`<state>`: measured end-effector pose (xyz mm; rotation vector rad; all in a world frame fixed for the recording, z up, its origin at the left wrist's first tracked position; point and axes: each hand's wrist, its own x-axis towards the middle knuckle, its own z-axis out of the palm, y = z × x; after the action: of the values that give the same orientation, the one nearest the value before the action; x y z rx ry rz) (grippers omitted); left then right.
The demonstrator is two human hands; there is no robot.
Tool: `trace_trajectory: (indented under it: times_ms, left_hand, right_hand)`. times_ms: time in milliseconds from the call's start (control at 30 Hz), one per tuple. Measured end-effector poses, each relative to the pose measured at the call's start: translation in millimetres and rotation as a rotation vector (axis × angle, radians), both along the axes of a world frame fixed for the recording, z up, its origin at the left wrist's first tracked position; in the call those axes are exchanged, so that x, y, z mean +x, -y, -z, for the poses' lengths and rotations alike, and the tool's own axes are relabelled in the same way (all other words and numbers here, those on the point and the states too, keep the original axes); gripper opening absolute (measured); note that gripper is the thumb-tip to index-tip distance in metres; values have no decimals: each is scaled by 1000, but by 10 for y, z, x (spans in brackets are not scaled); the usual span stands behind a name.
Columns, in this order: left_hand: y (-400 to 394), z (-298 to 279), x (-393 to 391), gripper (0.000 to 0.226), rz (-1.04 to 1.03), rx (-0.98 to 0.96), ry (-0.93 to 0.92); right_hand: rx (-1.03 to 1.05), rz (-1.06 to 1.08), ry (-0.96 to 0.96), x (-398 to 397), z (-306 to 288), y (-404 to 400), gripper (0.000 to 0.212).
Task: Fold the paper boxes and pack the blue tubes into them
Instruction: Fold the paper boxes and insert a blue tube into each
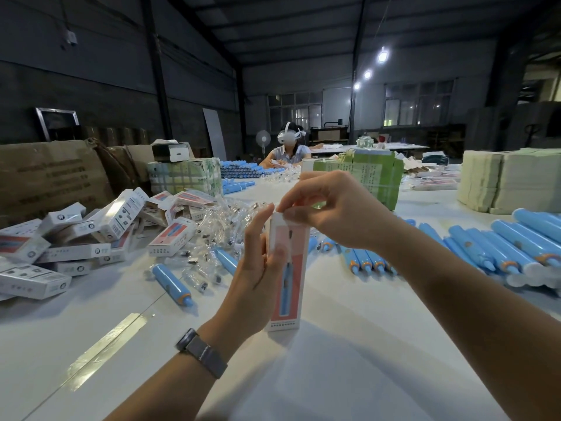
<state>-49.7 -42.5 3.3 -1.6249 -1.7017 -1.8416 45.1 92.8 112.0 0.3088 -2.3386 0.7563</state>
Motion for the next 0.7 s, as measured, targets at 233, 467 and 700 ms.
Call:
trace_trajectory:
  times_ms: [233, 467, 700]
  left_hand:
    - [5, -5, -11, 32, -16, 18, 28]
    - [21, -12, -35, 34, -24, 52, 58]
    - [7, 15, -36, 30, -47, 72, 43]
  right_hand:
    - [48, -7, 1, -28, 33, -33, 12]
    - [-128, -41, -63, -95, 266, -165, 19]
    - [-169, -108, -115, -141, 335, -194, 13]
